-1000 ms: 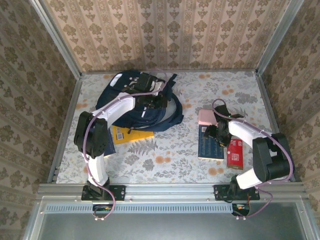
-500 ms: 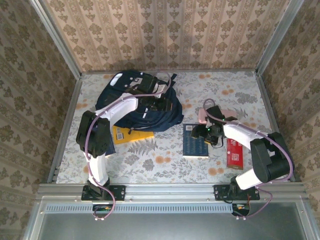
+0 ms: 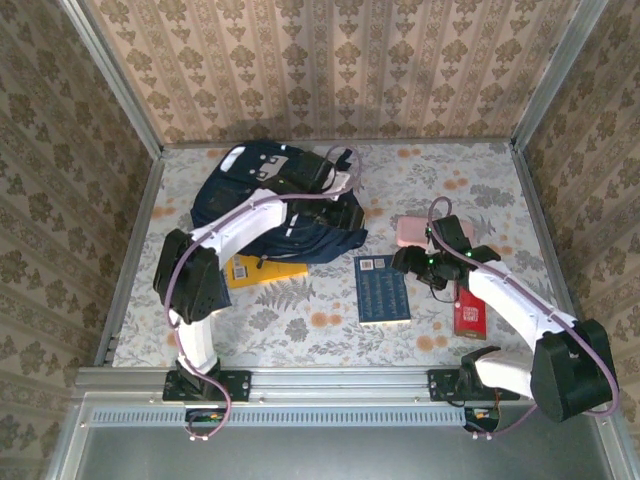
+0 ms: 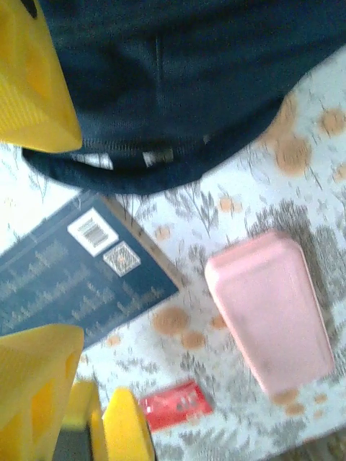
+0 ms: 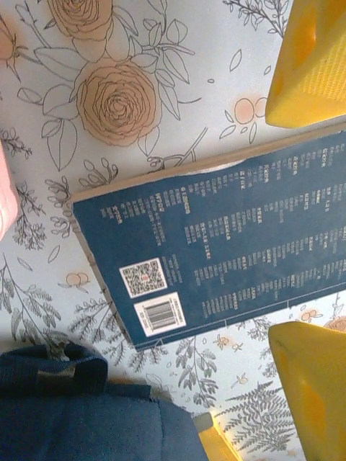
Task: Pack books, pencil case, and school supplies into a backpack
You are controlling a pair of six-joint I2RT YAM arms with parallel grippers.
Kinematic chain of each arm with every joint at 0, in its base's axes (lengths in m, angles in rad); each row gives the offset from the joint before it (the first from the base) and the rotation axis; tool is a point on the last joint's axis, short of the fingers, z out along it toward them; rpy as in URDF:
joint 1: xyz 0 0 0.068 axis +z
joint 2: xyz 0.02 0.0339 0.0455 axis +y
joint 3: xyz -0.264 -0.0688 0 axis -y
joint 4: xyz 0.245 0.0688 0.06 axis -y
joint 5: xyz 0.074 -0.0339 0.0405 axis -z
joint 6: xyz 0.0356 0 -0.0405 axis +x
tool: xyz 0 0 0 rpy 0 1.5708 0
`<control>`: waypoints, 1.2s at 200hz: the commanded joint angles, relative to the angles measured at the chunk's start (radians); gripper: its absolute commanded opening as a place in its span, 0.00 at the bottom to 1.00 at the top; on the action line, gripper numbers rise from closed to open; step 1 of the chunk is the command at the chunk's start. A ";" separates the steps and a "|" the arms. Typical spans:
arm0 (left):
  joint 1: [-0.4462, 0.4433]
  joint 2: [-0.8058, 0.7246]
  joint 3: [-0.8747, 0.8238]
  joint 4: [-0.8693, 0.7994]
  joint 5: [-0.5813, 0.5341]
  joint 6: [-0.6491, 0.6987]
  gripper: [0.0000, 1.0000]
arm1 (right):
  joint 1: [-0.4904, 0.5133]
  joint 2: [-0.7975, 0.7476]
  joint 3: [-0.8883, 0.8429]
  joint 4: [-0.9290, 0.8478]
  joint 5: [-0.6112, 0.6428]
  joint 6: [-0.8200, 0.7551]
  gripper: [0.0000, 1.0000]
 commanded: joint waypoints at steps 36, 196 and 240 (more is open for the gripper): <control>-0.094 -0.133 -0.208 0.080 0.067 -0.104 0.72 | -0.006 0.151 -0.016 0.037 0.013 -0.024 0.71; -0.117 0.099 -0.365 0.254 0.126 -0.228 0.59 | 0.019 0.267 -0.160 0.359 -0.291 0.074 0.55; -0.117 0.114 -0.364 0.264 0.134 -0.229 0.55 | 0.041 0.239 -0.128 0.272 -0.259 0.011 0.51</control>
